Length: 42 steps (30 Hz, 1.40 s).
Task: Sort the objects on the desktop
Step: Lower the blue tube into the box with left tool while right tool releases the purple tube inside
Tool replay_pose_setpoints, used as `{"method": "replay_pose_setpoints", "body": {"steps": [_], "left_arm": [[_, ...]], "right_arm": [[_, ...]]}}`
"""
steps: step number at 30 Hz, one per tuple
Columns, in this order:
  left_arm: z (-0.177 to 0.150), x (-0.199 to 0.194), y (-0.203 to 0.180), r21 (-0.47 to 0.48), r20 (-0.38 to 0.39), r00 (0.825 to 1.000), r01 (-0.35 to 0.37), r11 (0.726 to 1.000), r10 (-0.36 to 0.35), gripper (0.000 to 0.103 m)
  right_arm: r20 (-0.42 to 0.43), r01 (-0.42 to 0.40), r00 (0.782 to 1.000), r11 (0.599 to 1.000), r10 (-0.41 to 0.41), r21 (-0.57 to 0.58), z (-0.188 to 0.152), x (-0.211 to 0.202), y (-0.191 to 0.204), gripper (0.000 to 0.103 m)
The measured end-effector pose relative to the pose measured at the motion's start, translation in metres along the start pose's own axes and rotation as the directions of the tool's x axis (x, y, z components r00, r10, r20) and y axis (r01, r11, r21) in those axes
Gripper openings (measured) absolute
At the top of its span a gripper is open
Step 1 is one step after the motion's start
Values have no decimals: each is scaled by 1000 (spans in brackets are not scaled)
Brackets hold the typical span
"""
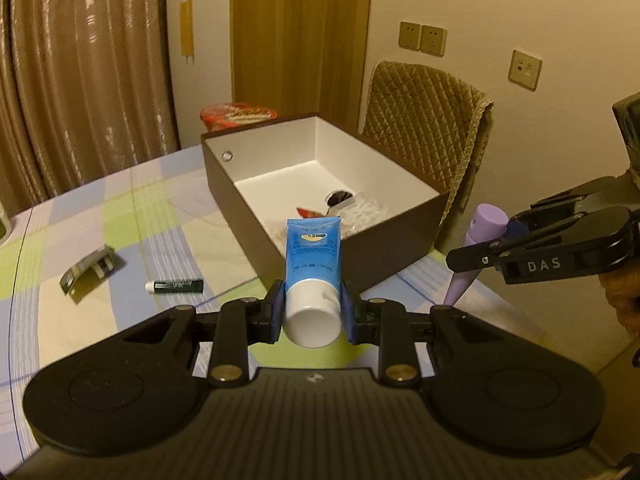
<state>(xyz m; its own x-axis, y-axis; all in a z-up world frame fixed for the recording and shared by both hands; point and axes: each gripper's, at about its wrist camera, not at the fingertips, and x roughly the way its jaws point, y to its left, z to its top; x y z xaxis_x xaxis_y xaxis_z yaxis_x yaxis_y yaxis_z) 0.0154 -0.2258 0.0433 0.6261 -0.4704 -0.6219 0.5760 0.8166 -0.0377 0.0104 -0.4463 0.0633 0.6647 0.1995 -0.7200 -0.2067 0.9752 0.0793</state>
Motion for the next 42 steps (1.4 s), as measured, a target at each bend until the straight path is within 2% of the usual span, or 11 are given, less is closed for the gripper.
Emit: {"method": "replay_pose_setpoints", "body": {"steps": [8,17,24,31,42], "left_arm": [[35,31,3,-26,37,999,-5,1000,6,24],[81,106,8,-65,-15,999,-34,997,33,24],[93,161,15,-62,-86,994,-67,996,61,24],[91,191,23,-69,-152,987,-71,995,60,25],[94,186,30,-94,-126,990,-79,992,67,29]], "right_arm": [[55,-52,997,999,52,-4,58,18,-25,31],[44,-108,993,994,108,-4,118,86,-67,31],[-29,-136,990,991,137,6,133,138,-89,31],[-78,-148,986,989,148,4,142,178,-99,31],[-168,-173,972,985,166,-28,148,222,-94,31]]}}
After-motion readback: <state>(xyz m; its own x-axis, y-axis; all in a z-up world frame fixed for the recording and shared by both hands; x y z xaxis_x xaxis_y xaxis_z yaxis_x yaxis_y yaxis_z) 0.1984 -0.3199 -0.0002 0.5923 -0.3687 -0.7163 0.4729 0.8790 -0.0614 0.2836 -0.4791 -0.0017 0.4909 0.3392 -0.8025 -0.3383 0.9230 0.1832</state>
